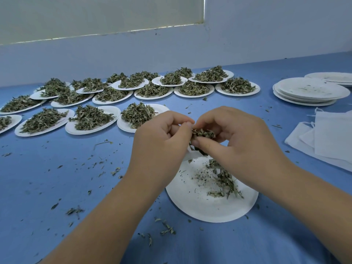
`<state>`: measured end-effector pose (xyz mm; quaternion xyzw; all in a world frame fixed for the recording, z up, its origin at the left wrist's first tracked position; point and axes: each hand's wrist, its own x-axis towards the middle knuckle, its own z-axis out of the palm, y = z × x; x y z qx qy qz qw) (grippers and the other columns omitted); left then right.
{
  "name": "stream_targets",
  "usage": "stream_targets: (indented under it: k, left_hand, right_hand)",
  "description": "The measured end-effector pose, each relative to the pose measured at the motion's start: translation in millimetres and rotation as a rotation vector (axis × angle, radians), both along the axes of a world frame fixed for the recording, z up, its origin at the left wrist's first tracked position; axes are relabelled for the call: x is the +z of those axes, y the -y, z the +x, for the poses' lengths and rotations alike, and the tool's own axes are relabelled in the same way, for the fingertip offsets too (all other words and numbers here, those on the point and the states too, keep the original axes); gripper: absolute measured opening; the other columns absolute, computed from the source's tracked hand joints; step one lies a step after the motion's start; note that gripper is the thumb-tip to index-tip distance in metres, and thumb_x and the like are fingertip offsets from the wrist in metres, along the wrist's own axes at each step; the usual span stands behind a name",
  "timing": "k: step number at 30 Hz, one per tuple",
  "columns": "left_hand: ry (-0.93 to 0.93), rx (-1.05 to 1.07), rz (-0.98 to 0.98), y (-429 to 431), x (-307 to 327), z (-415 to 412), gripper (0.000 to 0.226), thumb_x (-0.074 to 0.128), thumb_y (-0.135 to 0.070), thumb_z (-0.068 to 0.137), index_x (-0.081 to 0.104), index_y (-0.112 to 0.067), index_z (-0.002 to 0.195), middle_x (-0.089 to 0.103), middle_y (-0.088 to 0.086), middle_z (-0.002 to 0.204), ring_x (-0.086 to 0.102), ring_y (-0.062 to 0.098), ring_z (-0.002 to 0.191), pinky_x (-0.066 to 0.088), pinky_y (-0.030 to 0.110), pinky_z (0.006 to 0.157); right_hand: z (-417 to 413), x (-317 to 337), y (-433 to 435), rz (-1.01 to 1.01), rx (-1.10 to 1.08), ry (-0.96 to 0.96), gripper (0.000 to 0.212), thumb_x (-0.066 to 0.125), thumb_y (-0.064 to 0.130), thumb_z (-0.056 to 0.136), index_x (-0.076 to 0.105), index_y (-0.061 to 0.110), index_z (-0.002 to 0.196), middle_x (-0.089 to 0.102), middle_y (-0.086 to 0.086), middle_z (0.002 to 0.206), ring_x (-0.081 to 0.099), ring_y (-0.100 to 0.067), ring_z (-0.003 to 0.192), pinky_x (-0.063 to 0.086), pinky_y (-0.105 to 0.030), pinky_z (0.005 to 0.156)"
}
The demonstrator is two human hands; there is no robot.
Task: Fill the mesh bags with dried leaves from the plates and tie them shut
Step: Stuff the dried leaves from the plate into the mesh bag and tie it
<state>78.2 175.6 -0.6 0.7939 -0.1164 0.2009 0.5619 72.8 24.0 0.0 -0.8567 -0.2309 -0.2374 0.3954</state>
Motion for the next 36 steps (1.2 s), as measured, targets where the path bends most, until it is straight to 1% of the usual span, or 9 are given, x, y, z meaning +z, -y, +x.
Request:
stream_targets:
  k: [6, 9, 13, 20, 25, 29, 31, 34, 36]
  left_hand:
    - [0.005, -0.007, 0.019, 1.5, -1.7, -1.8, 0.017, 0.062, -0.011, 0.086, 0.070, -0.023, 0.078, 0.059, 0.001, 0.055, 0.046, 0.001, 0.043, 0.041, 0.017, 0.043]
    - [0.026, 0.002, 0.043, 2.4, -2.4, -2.3, 0.019, 0.061, -0.010, 0.087, 0.069, -0.023, 0.077, 0.060, -0.001, 0.056, 0.047, 0.000, 0.044, 0.035, 0.009, 0.044]
    - [0.053, 0.036, 0.058, 0.2, -2.5, -0.6, 0.018, 0.062, -0.012, 0.087, 0.069, -0.025, 0.078, 0.061, -0.005, 0.058, 0.050, -0.001, 0.048, 0.034, 0.006, 0.047]
    - [0.041, 0.002, 0.050, 0.0, -2.4, -1.4, 0.017, 0.062, -0.011, 0.087, 0.070, -0.024, 0.080, 0.060, -0.003, 0.055, 0.048, 0.001, 0.047, 0.036, 0.010, 0.047]
    - [0.048, 0.039, 0.030, -3.3, -1.8, -0.9, 0.018, 0.062, -0.014, 0.088, 0.068, -0.028, 0.079, 0.062, 0.000, 0.063, 0.054, 0.006, 0.052, 0.046, 0.021, 0.048]
    - [0.065, 0.059, 0.006, -5.1, 0.6, 0.4, 0.020, 0.062, -0.015, 0.089, 0.067, -0.031, 0.077, 0.059, 0.002, 0.062, 0.046, 0.001, 0.047, 0.037, 0.012, 0.045]
    - [0.060, 0.051, -0.013, -5.6, 0.4, 1.0, 0.019, 0.062, -0.015, 0.090, 0.067, -0.029, 0.078, 0.057, 0.003, 0.060, 0.043, 0.001, 0.046, 0.040, 0.013, 0.046]
    - [0.021, 0.039, -0.045, -6.3, -0.8, 0.9, 0.017, 0.061, -0.016, 0.090, 0.069, -0.027, 0.079, 0.054, -0.002, 0.057, 0.044, 0.005, 0.048, 0.057, 0.040, 0.055]
    - [0.042, 0.040, -0.029, -6.2, -0.9, 0.5, 0.019, 0.061, -0.015, 0.090, 0.068, -0.028, 0.078, 0.052, -0.007, 0.054, 0.042, 0.002, 0.045, 0.054, 0.031, 0.051]
  right_hand:
    - [-2.3, 3.4, 0.8, -0.166, -0.010, 0.037, 0.009, 0.077, 0.025, 0.077, 0.070, 0.024, 0.084, 0.059, 0.012, 0.074, 0.048, 0.004, 0.066, 0.035, -0.011, 0.063]
    - [-2.8, 3.4, 0.4, -0.177, 0.015, 0.017, 0.006, 0.075, 0.025, 0.079, 0.073, 0.028, 0.084, 0.058, 0.010, 0.079, 0.048, 0.003, 0.069, 0.035, -0.011, 0.064]
    - [-6.0, 2.5, 0.8, -0.066, 0.044, 0.021, 0.011, 0.074, 0.023, 0.081, 0.068, 0.025, 0.091, 0.053, 0.010, 0.089, 0.056, -0.007, 0.076, 0.044, -0.016, 0.069]
    - [-6.7, 2.2, 0.1, -0.171, 0.043, 0.063, 0.008, 0.068, 0.013, 0.084, 0.069, 0.021, 0.084, 0.061, 0.011, 0.076, 0.054, -0.005, 0.075, 0.043, -0.018, 0.068]
    - [-7.7, 6.1, 3.7, -0.080, 0.084, 0.059, 0.007, 0.063, 0.028, 0.085, 0.068, 0.027, 0.089, 0.060, 0.017, 0.084, 0.057, -0.005, 0.083, 0.043, -0.014, 0.068]
    - [-7.1, 7.5, 9.1, -0.158, 0.090, 0.031, 0.033, 0.063, 0.055, 0.077, 0.061, 0.031, 0.099, 0.052, 0.018, 0.090, 0.051, 0.000, 0.084, 0.036, -0.007, 0.072]
    - [-5.8, 5.4, 9.3, -0.212, 0.085, 0.024, 0.034, 0.071, 0.050, 0.075, 0.058, 0.031, 0.100, 0.049, 0.018, 0.090, 0.048, 0.003, 0.080, 0.035, -0.006, 0.072]
    - [-3.5, 2.4, 8.9, -0.242, 0.065, 0.032, 0.019, 0.072, 0.031, 0.082, 0.058, 0.032, 0.096, 0.051, 0.018, 0.083, 0.049, 0.002, 0.077, 0.035, -0.006, 0.070]
    - [-2.0, 2.0, 9.7, -0.235, 0.045, 0.045, 0.014, 0.068, 0.019, 0.085, 0.061, 0.029, 0.090, 0.054, 0.017, 0.077, 0.051, -0.001, 0.075, 0.037, -0.007, 0.069]
